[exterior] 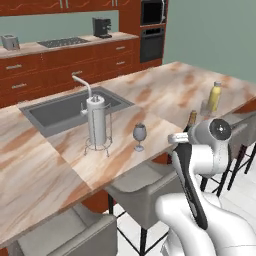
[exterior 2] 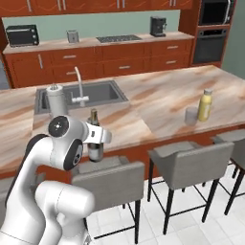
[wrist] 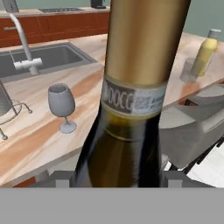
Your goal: There is a wine glass and glass cup on the dining counter. Place the wine bottle next to the wine glass and the juice bottle next to the glass cup.
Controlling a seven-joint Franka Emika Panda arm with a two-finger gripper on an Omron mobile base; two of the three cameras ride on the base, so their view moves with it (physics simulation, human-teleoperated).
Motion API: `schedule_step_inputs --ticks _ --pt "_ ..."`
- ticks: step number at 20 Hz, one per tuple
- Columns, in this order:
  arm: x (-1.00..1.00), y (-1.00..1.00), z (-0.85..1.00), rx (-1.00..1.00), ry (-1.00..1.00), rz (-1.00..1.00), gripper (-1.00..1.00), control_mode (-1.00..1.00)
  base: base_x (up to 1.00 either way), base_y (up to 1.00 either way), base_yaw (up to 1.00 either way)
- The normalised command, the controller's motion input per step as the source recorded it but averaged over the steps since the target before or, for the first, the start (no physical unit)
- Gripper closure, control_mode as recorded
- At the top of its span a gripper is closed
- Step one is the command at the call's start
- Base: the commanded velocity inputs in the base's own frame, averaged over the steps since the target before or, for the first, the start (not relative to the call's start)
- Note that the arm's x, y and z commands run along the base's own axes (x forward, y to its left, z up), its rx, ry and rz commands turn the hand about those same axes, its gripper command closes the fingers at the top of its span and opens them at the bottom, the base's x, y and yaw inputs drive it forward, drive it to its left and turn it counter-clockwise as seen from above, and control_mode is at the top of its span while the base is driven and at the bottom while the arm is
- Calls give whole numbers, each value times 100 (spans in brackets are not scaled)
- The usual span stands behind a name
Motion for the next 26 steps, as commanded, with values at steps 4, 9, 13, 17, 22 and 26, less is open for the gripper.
schedule_step_inputs --ticks 4,9,13,17,22,26 --pt "0 0 0 0 0 0 100 100 -10 -46 40" --pt "0 0 0 0 0 0 100 100 -21 -55 34" --pt "0 0 0 0 0 0 100 100 -41 -65 24" --pt "0 0 0 0 0 0 100 100 -51 -59 5" --pt "0 0 0 0 0 0 100 100 -5 -55 7" --pt "0 0 0 0 0 0 100 100 23 -41 38"
